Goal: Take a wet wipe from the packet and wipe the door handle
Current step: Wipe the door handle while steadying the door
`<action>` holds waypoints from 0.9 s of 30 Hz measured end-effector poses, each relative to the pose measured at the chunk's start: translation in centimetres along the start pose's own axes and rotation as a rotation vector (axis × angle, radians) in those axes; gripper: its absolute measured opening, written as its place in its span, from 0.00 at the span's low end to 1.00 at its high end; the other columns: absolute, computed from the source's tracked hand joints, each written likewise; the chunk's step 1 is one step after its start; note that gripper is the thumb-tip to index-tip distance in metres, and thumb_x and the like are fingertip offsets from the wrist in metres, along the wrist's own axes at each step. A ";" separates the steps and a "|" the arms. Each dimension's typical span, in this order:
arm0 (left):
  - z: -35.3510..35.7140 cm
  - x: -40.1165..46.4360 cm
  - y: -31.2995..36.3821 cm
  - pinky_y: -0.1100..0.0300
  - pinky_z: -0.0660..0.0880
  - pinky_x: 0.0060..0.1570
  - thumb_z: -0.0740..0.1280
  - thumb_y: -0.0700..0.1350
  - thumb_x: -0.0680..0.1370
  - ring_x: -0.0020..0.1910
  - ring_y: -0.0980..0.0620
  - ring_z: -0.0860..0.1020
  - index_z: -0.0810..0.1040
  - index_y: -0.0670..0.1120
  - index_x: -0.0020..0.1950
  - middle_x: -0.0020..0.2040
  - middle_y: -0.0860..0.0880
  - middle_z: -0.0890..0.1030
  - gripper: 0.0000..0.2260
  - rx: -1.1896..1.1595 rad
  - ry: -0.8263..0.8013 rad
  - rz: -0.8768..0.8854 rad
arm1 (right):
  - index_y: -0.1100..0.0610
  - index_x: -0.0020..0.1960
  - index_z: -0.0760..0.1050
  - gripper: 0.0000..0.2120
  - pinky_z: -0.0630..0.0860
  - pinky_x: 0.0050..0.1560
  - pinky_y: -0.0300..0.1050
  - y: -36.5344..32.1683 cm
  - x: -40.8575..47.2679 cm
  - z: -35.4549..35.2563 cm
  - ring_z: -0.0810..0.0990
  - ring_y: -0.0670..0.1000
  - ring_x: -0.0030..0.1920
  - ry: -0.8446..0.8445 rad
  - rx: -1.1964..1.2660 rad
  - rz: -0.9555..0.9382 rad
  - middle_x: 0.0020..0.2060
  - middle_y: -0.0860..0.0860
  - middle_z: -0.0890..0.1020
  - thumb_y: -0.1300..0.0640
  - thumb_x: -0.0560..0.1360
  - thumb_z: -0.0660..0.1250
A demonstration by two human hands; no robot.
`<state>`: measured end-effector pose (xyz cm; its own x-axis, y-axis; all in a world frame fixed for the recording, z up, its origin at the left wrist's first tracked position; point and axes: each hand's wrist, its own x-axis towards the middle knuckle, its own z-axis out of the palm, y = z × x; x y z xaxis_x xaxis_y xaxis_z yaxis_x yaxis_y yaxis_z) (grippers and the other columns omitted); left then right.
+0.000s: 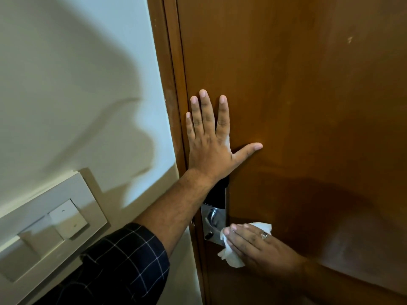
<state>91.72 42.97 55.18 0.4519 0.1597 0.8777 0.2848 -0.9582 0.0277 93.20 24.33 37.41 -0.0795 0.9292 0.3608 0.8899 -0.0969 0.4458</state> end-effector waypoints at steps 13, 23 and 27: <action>-0.3 -0.1 -0.1 0.39 0.44 0.77 0.52 0.78 0.70 0.80 0.35 0.48 0.50 0.43 0.80 0.80 0.34 0.52 0.51 0.015 -0.005 -0.012 | 0.74 0.74 0.49 0.24 0.49 0.75 0.60 -4.0 10.7 -1.2 0.47 0.67 0.76 -0.288 -0.086 0.089 0.76 0.69 0.50 0.61 0.83 0.48; 0.0 -0.1 -0.1 0.39 0.44 0.77 0.55 0.77 0.70 0.80 0.35 0.48 0.50 0.43 0.80 0.80 0.34 0.52 0.50 0.002 0.021 -0.016 | 0.61 0.70 0.69 0.18 0.72 0.67 0.52 0.6 1.3 0.8 0.68 0.57 0.72 0.071 0.048 -0.060 0.72 0.56 0.71 0.59 0.81 0.56; 0.1 0.0 -0.1 0.38 0.45 0.78 0.55 0.77 0.71 0.80 0.35 0.48 0.50 0.43 0.80 0.80 0.34 0.52 0.50 -0.008 0.022 -0.012 | 0.63 0.74 0.62 0.25 0.65 0.70 0.60 -1.3 3.1 1.7 0.64 0.61 0.74 -0.009 -0.058 -0.016 0.74 0.61 0.66 0.55 0.79 0.59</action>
<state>91.76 43.09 55.08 0.4302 0.1660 0.8874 0.2832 -0.9581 0.0419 92.57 27.92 36.58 -0.0892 0.9341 0.3458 0.8611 -0.1021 0.4980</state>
